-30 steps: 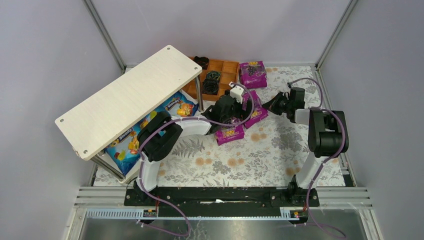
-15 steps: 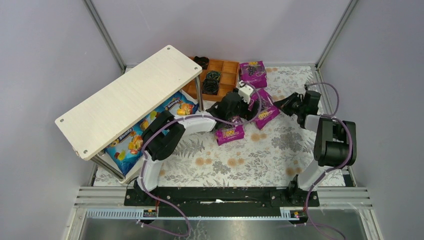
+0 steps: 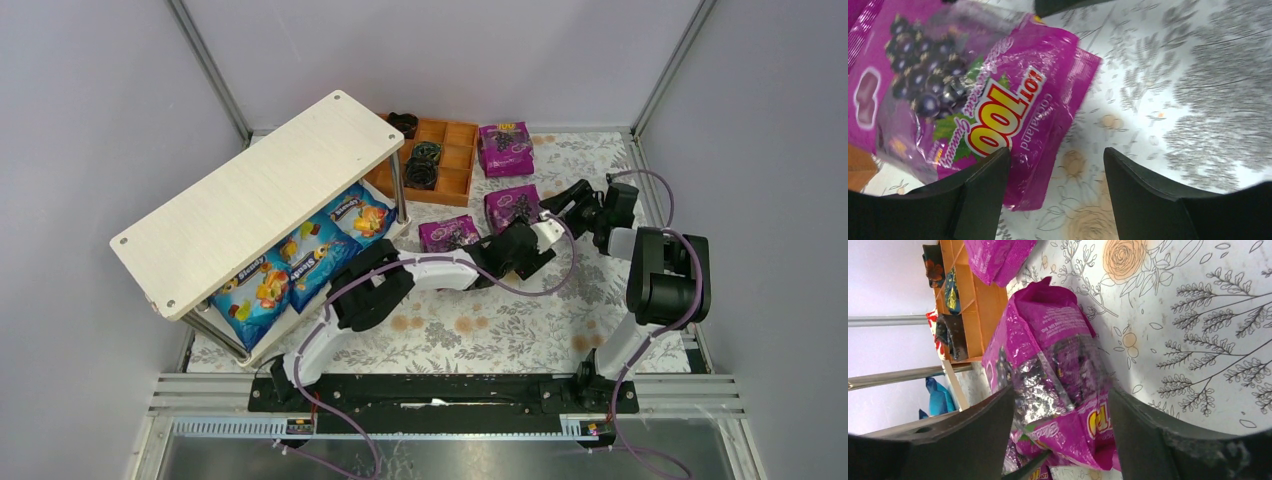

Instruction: Place and organize the candy bags onto the shelf

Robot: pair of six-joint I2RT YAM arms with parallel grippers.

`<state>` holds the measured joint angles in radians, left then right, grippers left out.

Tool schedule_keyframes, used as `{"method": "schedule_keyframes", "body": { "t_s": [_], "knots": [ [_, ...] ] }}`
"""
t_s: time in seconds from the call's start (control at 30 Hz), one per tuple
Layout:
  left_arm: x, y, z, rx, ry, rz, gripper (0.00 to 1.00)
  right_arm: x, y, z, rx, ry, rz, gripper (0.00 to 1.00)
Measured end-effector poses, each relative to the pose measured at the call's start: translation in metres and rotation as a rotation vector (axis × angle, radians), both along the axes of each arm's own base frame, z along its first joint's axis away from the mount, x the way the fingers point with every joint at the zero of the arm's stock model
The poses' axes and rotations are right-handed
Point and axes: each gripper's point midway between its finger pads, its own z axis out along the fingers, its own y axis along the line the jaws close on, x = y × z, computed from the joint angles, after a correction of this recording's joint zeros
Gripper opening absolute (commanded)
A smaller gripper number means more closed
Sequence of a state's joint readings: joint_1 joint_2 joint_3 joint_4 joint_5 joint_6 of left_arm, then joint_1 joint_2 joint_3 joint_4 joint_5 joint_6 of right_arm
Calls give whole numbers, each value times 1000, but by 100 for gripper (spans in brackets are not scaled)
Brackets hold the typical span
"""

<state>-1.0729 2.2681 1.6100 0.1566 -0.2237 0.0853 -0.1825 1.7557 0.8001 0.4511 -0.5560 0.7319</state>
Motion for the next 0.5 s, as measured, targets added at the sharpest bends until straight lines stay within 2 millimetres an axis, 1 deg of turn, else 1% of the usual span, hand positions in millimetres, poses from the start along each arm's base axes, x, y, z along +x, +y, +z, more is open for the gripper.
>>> {"method": "schedule_keyframes", "body": {
  "t_s": [0.03, 0.1, 0.2, 0.27, 0.3, 0.33, 0.4, 0.5],
  "knots": [
    [4, 4, -6, 15, 1, 14, 71, 0, -1, 0, -3, -1, -5, 81],
    [15, 10, -13, 44, -8, 47, 66, 1, -4, 0, -10, -4, -13, 84],
    [29, 10, -13, 54, -28, 91, 59, 2, -11, 1, -9, -6, -30, 88],
    [36, 10, -14, 62, -37, 114, 53, 3, -16, 1, -5, -9, -45, 94],
    [38, 11, -14, 68, -42, 124, 49, 2, -20, 1, 0, -10, -54, 96],
    [40, 11, -14, 70, -43, 133, 43, 2, -23, 0, 6, -11, -64, 99],
    [44, 12, -14, 75, -44, 147, 31, -1, -27, -3, 16, -2, -80, 100],
    [46, 12, -13, 71, -38, 160, 19, -9, -29, -9, 41, 12, -107, 100]
  ]
}}
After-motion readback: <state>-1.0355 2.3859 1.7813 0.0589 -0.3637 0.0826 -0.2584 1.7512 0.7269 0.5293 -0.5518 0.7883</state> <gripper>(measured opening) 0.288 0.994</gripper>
